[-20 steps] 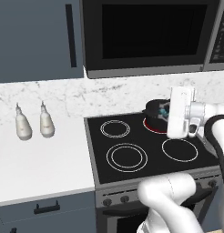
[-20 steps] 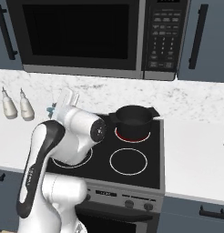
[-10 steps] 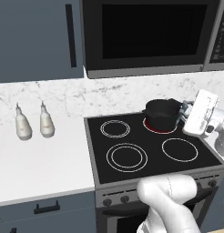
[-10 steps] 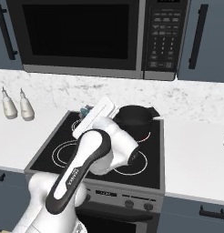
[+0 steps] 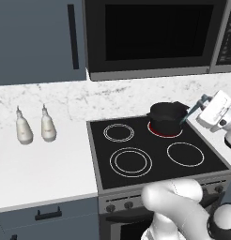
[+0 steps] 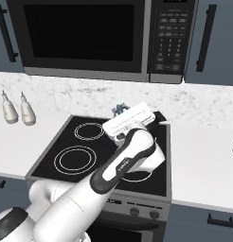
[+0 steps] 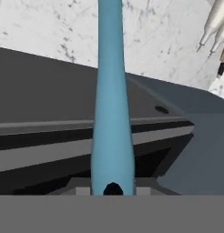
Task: Put the bell pepper and potato in the pot. Retrieve the spatula and lightly stir the vegetables in the pot.
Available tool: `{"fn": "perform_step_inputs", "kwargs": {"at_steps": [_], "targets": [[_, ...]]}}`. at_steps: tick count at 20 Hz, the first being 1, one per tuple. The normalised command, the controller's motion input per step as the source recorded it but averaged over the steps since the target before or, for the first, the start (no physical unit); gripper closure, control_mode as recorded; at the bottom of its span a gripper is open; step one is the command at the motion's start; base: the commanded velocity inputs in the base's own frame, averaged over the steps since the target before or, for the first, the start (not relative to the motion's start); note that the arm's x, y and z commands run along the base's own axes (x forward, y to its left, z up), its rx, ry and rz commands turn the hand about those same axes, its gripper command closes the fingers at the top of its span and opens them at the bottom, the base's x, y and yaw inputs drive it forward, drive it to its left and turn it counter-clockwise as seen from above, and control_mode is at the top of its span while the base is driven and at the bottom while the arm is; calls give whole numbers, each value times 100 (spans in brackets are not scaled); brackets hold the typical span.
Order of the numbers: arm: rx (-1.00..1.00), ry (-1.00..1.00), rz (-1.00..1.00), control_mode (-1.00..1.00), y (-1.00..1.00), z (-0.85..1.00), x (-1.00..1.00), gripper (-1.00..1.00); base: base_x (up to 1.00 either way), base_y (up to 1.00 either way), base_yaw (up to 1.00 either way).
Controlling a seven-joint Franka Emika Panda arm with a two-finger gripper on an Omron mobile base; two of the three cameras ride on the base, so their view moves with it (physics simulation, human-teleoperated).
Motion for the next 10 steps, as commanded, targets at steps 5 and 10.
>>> {"fn": "perform_step_inputs", "kwargs": {"at_steps": [5, 10], "targets": [[34, 4, 0, -100, -62, 0, 35, 100, 0, 0, 0], [25, 4, 0, -100, -33, 0, 62, 100, 0, 0, 0]]}}
